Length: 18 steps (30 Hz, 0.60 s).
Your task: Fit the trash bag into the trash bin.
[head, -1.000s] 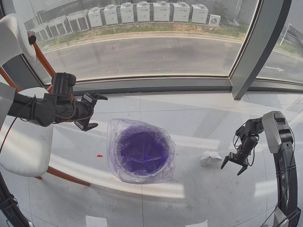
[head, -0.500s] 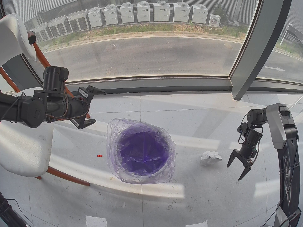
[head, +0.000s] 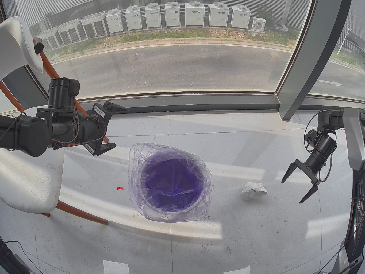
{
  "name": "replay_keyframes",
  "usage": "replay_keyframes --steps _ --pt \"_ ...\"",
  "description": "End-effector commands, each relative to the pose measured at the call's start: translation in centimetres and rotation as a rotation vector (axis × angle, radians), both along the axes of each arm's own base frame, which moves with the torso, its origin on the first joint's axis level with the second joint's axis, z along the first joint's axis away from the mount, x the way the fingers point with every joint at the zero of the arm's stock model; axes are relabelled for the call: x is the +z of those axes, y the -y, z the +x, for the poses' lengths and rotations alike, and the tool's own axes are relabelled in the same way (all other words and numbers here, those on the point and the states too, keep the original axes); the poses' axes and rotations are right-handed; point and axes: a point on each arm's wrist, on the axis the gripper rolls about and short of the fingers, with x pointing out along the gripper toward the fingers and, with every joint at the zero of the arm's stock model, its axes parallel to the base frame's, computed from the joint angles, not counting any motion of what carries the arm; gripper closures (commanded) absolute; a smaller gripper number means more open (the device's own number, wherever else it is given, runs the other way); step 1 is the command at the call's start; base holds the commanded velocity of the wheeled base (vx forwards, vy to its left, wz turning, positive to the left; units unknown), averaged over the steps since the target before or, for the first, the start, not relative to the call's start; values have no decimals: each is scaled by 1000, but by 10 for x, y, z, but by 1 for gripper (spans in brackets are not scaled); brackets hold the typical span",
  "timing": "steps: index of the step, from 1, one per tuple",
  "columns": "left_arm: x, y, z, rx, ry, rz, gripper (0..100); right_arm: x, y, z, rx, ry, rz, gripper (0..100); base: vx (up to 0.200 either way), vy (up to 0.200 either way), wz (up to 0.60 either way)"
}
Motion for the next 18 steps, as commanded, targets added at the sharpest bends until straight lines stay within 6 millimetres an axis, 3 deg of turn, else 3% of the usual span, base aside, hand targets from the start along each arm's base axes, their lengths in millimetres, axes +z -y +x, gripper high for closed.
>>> replay_keyframes --steps 1,2,4,5,6,8,11,15,18 --pt "6 5 -8 -19 20 0 0 36 -29 -171 616 1051 -59 0 0 0 0" --pt "6 5 -8 -19 23 0 0 30 -31 -155 569 1181 -124 0 0 0 0" --pt "8 6 -7 -20 26 -3 0 25 -37 -129 379 1235 -139 0 0 0 0" --pt "8 6 -7 -20 28 -3 0 30 -44 -101 113 1231 -159 0 0 0 0" --pt "9 6 -7 -20 29 -3 0 30 -47 -85 -70 1187 -186 0 0 0 0" --pt "8 6 -6 -20 27 -4 0 17 -50 -59 -267 1103 -253 0 0 0 0" --pt "9 7 -5 -20 32 -5 0 -9 -56 -45 -305 1048 -314 0 0 0 0" --pt "10 7 -5 -20 35 -5 0 -11 -57 -35 -327 1082 -291 0 0 0 0" --pt "10 7 -4 -19 37 -4 0 -24 -58 -27 -381 1073 -281 0 0 0 0"
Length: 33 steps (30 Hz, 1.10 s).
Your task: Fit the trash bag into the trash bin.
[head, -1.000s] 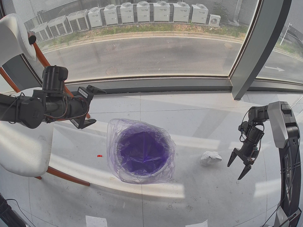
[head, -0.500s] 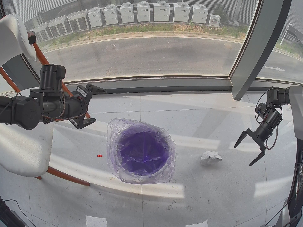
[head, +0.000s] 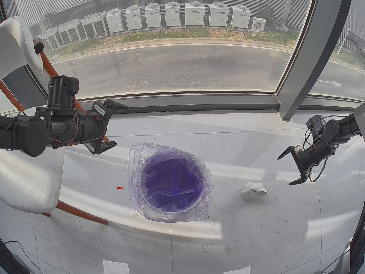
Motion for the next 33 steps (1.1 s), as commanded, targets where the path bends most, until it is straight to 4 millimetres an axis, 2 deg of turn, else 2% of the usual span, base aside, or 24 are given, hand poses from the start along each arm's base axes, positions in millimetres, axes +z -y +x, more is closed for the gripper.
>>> replay_keyframes --steps 1,4,8,11,14,21,27,30,33 --pt "5 3 -1 -8 19 -2 0 -35 -38 -23 -315 436 27 0 0 0 0" --pt "4 3 -2 -8 13 -1 0 -45 -37 -22 -247 450 -38 0 0 0 0" --pt "4 3 -2 -8 15 -1 0 -54 -39 -30 -122 452 -132 0 0 0 0" --pt "3 4 -1 -10 14 0 0 -65 -47 -36 -105 414 -140 0 0 0 0" --pt "3 4 -1 -10 14 0 0 -82 -45 -33 -143 374 -192 0 0 0 0" --pt "3 4 -1 -10 13 1 0 -83 -43 -24 -182 432 -188 0 0 0 0" --pt "5 4 0 -9 21 1 0 -93 -43 -23 -130 428 -237 0 0 0 0" --pt "5 4 1 -9 36 -3 0 -92 -38 -25 -34 439 -301 0 0 0 0" --pt "6 4 1 -8 52 -8 0 -101 -21 -23 263 490 -496 0 0 0 0"
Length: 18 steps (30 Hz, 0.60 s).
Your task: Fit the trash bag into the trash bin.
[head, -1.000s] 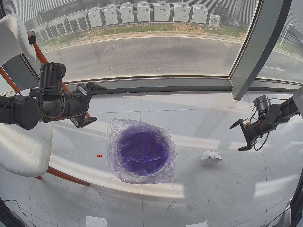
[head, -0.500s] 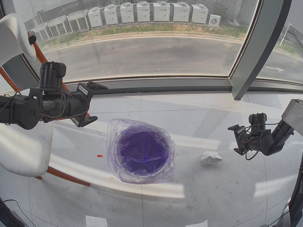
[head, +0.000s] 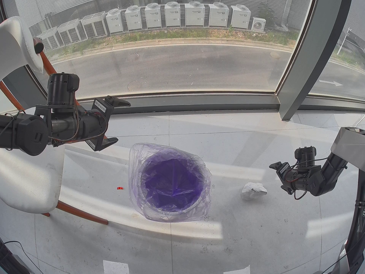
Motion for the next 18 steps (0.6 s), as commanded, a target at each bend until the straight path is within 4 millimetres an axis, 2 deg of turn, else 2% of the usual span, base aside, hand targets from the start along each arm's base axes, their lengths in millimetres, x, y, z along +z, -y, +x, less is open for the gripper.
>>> replay_keyframes --steps 1,2,4,6,10,14,18 --pt "-1 0 1 1 16 -5 0 -16 23 0 258 -12 -275 0 0 0 0" --pt "-1 0 1 1 14 -5 0 -26 33 0 387 -18 -391 0 0 0 0" --pt "-1 0 1 1 16 -5 0 -34 43 1 572 1 -534 0 0 0 0" --pt "-1 0 1 0 17 -4 0 -37 40 4 705 48 -590 0 0 0 0" --pt "0 0 1 -1 19 -3 0 -37 28 13 853 134 -605 0 0 0 0" --pt "-1 0 1 -2 19 0 0 -54 31 27 987 142 -729 0 0 0 0" --pt "-1 0 1 -2 19 1 0 -58 27 33 1049 121 -742 0 0 0 0"
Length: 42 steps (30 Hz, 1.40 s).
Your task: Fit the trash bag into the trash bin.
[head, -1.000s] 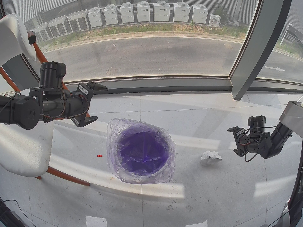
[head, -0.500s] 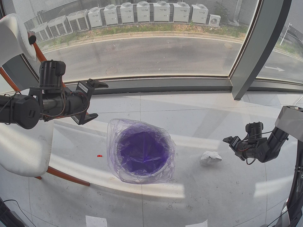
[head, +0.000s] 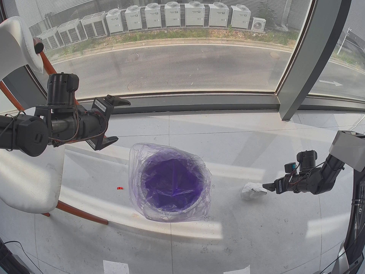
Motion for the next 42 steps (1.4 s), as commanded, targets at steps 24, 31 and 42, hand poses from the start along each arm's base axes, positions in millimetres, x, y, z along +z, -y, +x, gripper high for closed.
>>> replay_keyframes --steps 24,31,42 --pt "-9 2 6 -31 12 66 0 -20 1 69 271 -279 -101 0 0 0 0" --pt "-18 1 10 -14 -11 78 0 -22 -1 76 261 -351 -150 0 0 0 0" --pt "-16 -5 13 -47 12 38 0 -22 -4 86 263 -349 -150 0 -55 0 0"
